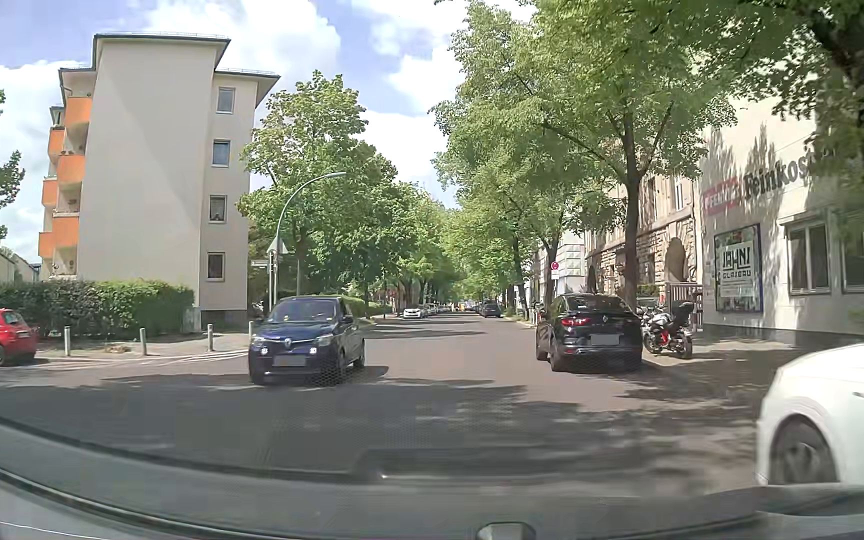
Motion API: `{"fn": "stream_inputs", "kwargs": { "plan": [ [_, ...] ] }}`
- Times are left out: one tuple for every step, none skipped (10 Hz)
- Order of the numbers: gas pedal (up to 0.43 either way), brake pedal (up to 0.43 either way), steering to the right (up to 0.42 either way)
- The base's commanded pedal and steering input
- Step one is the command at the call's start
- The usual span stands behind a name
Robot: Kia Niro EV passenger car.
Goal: Follow the waypoints while adhering to traffic rules and regulations
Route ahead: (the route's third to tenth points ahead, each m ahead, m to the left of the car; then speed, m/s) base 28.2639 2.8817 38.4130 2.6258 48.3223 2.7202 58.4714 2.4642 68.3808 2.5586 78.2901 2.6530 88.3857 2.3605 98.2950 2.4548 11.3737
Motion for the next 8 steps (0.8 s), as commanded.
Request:
{"fn": "stream_inputs", "kwargs": {
  "plan": [
    [0.028,0.018,0.002],
    [0.039,0.018,0.002],
    [0.039,0.018,0.002],
    [0.039,0.018,0.002],
    [0.039,0.018,0.002],
    [0.039,0.018,0.002],
    [0.039,0.018,0.002],
    [0.039,0.018,0.003]
  ]
}}
